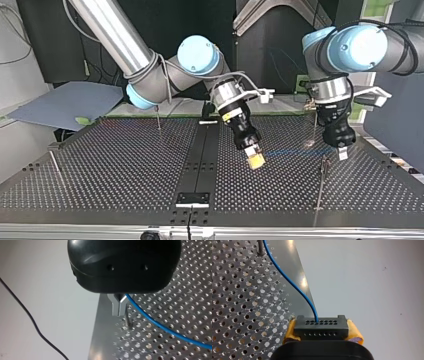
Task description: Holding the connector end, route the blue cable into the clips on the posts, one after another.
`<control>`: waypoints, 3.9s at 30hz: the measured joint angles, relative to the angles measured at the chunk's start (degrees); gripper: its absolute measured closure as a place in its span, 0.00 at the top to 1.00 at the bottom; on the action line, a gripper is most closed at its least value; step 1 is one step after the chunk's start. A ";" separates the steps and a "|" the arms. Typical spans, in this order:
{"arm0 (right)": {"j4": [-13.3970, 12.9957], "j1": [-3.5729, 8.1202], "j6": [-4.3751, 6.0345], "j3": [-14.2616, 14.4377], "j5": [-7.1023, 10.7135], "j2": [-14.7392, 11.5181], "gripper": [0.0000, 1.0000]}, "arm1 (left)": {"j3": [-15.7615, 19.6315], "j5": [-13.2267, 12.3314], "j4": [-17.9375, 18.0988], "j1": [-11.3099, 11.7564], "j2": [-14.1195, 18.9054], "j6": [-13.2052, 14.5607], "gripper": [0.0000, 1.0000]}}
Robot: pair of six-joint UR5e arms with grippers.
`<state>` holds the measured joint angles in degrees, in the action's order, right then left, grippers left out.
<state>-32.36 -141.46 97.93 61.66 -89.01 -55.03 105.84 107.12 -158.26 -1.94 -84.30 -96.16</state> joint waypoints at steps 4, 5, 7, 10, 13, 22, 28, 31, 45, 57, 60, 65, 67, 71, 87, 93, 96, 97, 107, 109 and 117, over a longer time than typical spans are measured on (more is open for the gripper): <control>0.06 -0.07 0.26 -0.55 0.43 0.36 0.00 | -0.24 -0.27 -0.04 0.31 -0.99 0.01 0.00; 0.07 -0.08 0.41 -0.68 0.57 0.44 0.00 | -0.31 -0.30 -0.04 0.39 -1.10 0.01 0.00; 0.09 -0.14 0.70 -1.10 0.86 0.74 0.00 | -0.57 -0.37 -0.04 0.59 -1.25 0.01 0.00; 0.31 -0.24 0.89 -1.90 1.04 1.49 0.00 | -1.21 -0.54 -0.09 0.82 -1.31 -0.04 0.00; 0.72 -0.46 0.94 -2.80 1.09 2.34 0.00 | -1.91 -0.66 -0.24 1.04 -1.33 -0.06 0.00; 1.27 -0.48 1.36 -4.79 1.11 3.19 0.00 | -2.65 -1.29 -0.93 1.80 -1.47 -0.43 0.00; 1.45 -0.09 1.97 -5.14 1.12 3.21 0.00 | -2.66 -1.99 -1.33 2.21 -2.88 -0.51 0.00; 1.48 0.16 2.10 -5.17 1.16 3.23 0.00 | -2.67 -2.97 -1.28 2.48 -3.67 -0.60 0.00; 1.50 1.53 2.18 -5.21 1.20 3.25 0.00 | -5.10 -5.89 -0.92 4.03 -4.20 -2.09 0.00; 1.49 2.59 2.19 -5.19 1.22 3.30 0.00 | -5.64 -7.97 -0.82 5.24 -6.92 -2.77 0.00; 1.44 2.88 2.21 -5.19 1.52 3.33 0.00 | -6.12 -8.91 -0.68 5.70 -7.68 -3.19 0.00; 1.33 3.36 2.24 -5.20 1.95 3.37 0.00 | -6.72 -9.94 0.17 6.31 -7.99 -4.54 0.00; 1.29 3.56 2.23 -5.20 2.03 3.38 0.00 | -6.79 -10.22 0.88 6.58 -8.02 -5.35 0.00; 1.26 4.08 2.20 -5.20 2.26 3.44 0.00 | -6.84 -10.65 2.04 7.09 -8.07 -6.57 0.00; 1.07 5.71 2.27 -5.30 3.19 3.69 0.00 | -8.91 -12.51 4.13 7.96 -11.87 -9.92 0.00; 1.34 6.21 2.52 -7.83 3.95 5.67 0.00 | -9.98 -12.96 4.43 8.13 -12.56 -11.80 0.00; 1.45 6.40 2.97 -9.19 4.18 6.44 0.00 | -10.11 -13.08 4.47 8.14 -13.31 -12.04 0.00; 1.53 6.50 3.08 -9.61 4.27 6.70 0.00 | -10.12 -13.10 4.50 8.14 -13.54 -12.09 0.00; 2.69 6.91 3.29 -10.37 4.82 7.16 0.00 | -10.15 -12.93 3.92 8.23 -14.22 -12.37 0.00; 2.96 6.95 3.30 -10.39 4.83 7.17 0.00 | -10.15 -12.46 3.23 8.24 -14.20 -12.51 0.04; 3.63 7.10 3.33 -10.41 4.86 7.16 0.00 | -10.15 -10.87 0.46 8.05 -14.18 -13.52 0.78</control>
<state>-28.72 -134.36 101.26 51.25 -84.15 -47.87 95.69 96.25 -157.81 6.11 -98.48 -109.68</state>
